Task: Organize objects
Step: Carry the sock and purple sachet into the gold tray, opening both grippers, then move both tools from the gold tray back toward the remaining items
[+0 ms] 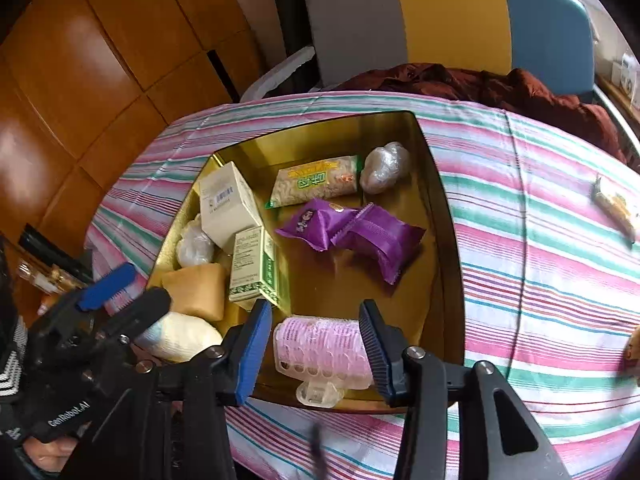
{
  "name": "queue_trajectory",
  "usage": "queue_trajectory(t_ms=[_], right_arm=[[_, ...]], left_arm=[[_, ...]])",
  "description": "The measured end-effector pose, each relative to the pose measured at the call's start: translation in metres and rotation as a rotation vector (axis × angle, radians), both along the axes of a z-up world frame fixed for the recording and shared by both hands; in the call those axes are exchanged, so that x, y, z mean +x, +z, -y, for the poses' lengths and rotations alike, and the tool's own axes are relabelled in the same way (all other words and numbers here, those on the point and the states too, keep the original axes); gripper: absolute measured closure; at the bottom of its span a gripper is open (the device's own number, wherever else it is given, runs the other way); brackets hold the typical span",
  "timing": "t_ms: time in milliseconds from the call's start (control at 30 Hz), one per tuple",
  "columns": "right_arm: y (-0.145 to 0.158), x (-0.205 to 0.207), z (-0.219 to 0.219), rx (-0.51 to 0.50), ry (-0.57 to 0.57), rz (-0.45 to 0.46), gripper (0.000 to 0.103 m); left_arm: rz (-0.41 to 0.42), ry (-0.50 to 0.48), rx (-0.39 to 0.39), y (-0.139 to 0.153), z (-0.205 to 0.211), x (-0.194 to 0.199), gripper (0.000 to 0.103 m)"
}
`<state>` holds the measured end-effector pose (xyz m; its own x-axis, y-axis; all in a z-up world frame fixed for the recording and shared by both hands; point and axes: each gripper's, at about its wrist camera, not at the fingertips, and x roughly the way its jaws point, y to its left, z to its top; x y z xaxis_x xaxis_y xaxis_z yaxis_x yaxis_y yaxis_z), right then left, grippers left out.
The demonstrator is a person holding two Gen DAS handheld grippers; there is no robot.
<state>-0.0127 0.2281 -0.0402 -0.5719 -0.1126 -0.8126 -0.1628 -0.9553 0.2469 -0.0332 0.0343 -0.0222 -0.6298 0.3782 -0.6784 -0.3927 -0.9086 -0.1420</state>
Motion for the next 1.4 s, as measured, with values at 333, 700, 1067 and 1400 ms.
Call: queue_trajectory(t_ms=[333, 700, 1067, 1400], right_arm=[[0.009, 0.011, 0.006, 0.101, -0.015, -0.057, 0.055], [0.010, 0.017, -0.001, 0.093, -0.033, -0.066, 0.055], [0.010, 0.024, -0.019, 0.099, -0.065, -0.058, 0.055], [0.015, 0.040, -0.060, 0.107, -0.156, -0.054, 0.055]], left_arm=[[-0.039, 0.061, -0.064, 0.005, -0.001, 0.003, 0.022], [-0.085, 0.020, -0.099, 0.012, -0.014, 0.012, 0.021], [-0.121, -0.049, -0.138, 0.018, -0.036, 0.019, 0.020], [-0.187, -0.138, -0.163, 0.033, -0.067, 0.026, 0.018]])
